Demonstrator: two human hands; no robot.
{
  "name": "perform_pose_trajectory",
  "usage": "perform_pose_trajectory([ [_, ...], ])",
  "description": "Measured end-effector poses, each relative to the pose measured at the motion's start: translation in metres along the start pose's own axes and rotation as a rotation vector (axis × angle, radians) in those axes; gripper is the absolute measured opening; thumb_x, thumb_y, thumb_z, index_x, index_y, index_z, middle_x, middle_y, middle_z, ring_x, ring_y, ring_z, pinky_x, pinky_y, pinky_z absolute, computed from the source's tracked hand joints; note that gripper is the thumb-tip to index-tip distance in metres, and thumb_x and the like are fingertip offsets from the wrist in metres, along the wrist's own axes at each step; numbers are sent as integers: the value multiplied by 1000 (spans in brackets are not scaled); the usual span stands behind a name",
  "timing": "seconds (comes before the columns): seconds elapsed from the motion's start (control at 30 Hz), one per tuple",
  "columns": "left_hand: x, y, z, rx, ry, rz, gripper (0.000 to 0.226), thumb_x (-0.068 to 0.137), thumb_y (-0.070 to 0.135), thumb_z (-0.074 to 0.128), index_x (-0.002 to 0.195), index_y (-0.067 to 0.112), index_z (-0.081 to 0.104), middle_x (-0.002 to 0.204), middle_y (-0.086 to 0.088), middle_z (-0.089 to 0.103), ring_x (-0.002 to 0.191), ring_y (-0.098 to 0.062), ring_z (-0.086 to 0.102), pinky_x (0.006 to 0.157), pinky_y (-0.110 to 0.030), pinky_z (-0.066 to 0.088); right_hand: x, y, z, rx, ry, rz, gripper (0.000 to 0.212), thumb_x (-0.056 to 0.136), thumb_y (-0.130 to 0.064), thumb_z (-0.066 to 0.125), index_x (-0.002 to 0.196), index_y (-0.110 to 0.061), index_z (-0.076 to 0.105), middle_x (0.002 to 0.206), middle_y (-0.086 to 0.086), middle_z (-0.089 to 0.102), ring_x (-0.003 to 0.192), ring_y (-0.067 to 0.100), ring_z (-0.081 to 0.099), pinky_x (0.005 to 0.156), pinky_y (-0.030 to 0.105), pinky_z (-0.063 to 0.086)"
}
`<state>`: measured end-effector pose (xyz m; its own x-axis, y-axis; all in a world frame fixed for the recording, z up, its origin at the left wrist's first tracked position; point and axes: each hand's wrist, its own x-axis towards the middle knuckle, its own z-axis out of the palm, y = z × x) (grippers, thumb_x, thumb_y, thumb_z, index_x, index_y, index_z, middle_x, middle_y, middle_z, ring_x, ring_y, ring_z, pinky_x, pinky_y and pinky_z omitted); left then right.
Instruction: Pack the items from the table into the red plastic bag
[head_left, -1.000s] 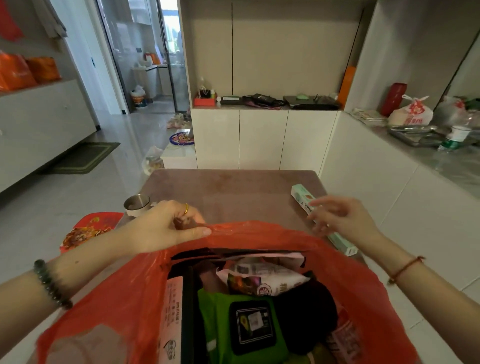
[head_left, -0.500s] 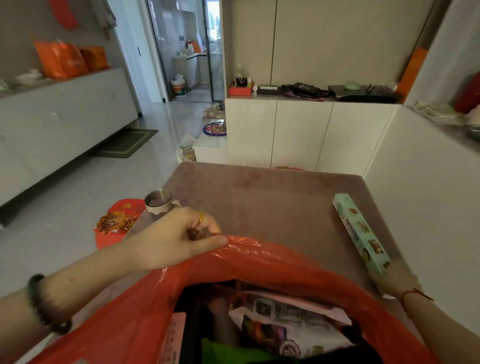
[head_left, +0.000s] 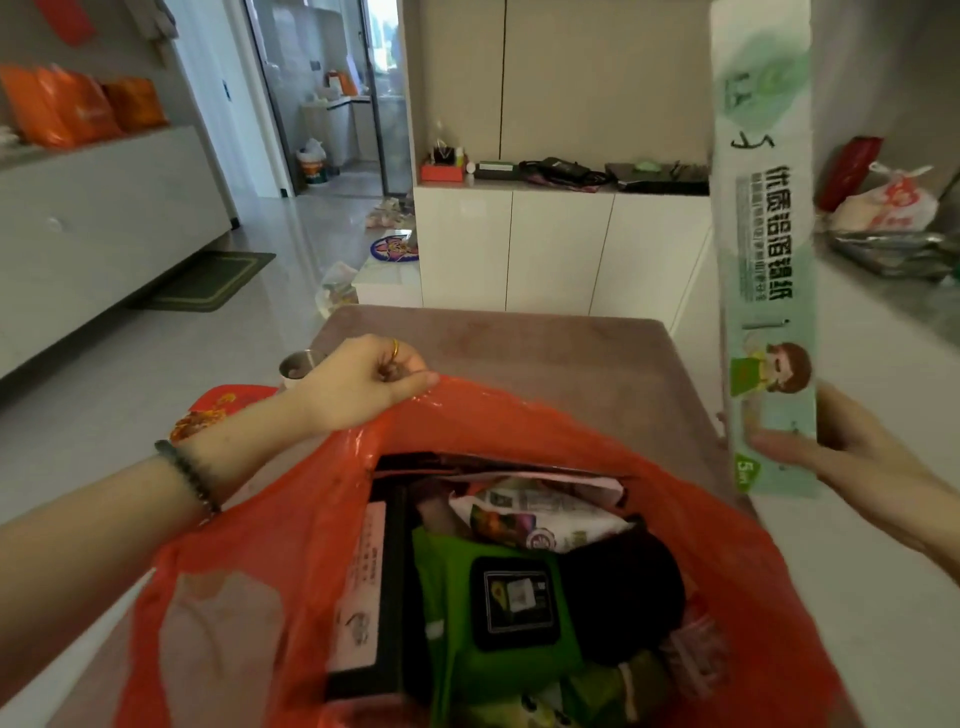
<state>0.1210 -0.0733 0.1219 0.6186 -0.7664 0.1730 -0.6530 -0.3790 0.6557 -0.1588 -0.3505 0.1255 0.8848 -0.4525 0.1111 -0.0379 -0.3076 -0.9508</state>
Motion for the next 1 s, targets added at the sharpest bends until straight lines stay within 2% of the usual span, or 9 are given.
perform_pose_trajectory([
  [0.2, -7, 12, -5, -42, 16, -3, 33, 85, 24, 63, 53, 26, 57, 39, 12, 43, 41, -2, 37, 50, -21, 33, -71, -7, 67, -302, -323, -223, 55, 64, -62, 68, 113, -51, 47, 115, -24, 59, 105, -5, 58, 84, 11, 47],
  [0.33, -16, 33, -7, -144, -9, -28, 27, 87, 22, 61, 60, 18, 60, 36, 13, 48, 37, 1, 40, 44, -7, 33, -81, 43, 90, -676, -452, -234, 41, 78, -42, 65, 112, -46, 43, 111, -31, 48, 105, -8, 48, 90, 22, 44],
  [0.43, -22, 38, -9, -134, -32, -20, 32, 87, 22, 61, 55, 25, 62, 58, 3, 62, 55, -5, 51, 61, -16, 42, -83, 60, 88, -875, -445, -256, 43, 81, -40, 59, 117, -40, 37, 103, -33, 37, 96, -8, 41, 85, 24, 41],
  [0.5, -24, 38, -9, -121, -28, -32, 30, 86, 23, 62, 56, 25, 63, 64, -4, 63, 59, -12, 52, 64, -22, 42, -84, 65, 80, -1012, -427, -230, 47, 80, -38, 55, 123, -31, 38, 109, -21, 43, 100, 1, 45, 86, 28, 42],
  [0.63, -26, 38, -9, -87, -7, -16, 17, 84, 23, 64, 67, 23, 64, 43, 19, 61, 45, 8, 55, 52, -3, 42, -86, 84, 49, -1285, -365, -66, 52, 77, -28, 55, 125, -15, 38, 123, 1, 50, 112, 19, 51, 88, 31, 41],
  [0.73, -28, 40, -8, -19, 1, 36, 12, 84, 21, 65, 72, 17, 66, 38, 21, 57, 42, 10, 52, 49, -3, 38, -93, 94, 41, -1422, -271, -174, 74, 40, -36, 80, 102, -15, 46, 87, -1, 66, 72, 15, 68, 58, 27, 52],
  [0.8, -29, 41, -8, 34, 6, 63, 10, 83, 22, 66, 76, 14, 67, 41, 16, 56, 44, 7, 52, 51, -3, 38, -98, 94, 54, -1420, -225, -179, 84, 15, -44, 78, 86, -19, 43, 60, -4, 62, 48, 10, 62, 40, 21, 47],
  [0.9, -29, 39, -8, 89, -26, 91, 12, 81, 27, 67, 70, 22, 65, 53, 9, 54, 44, 5, 50, 50, -7, 39, -107, 96, 78, -1395, -276, -299, 86, 26, -57, 70, 100, -20, 48, 78, -10, 70, 66, 5, 68, 56, 20, 54],
  [1.0, -31, 34, -12, 105, -67, 74, 16, 81, 28, 67, 65, 26, 64, 56, 2, 58, 46, 1, 49, 55, -16, 41, -116, 97, 87, -1438, -440, -151, 88, 41, -70, 58, 115, -23, 48, 95, -10, 71, 82, 7, 70, 69, 26, 58],
])
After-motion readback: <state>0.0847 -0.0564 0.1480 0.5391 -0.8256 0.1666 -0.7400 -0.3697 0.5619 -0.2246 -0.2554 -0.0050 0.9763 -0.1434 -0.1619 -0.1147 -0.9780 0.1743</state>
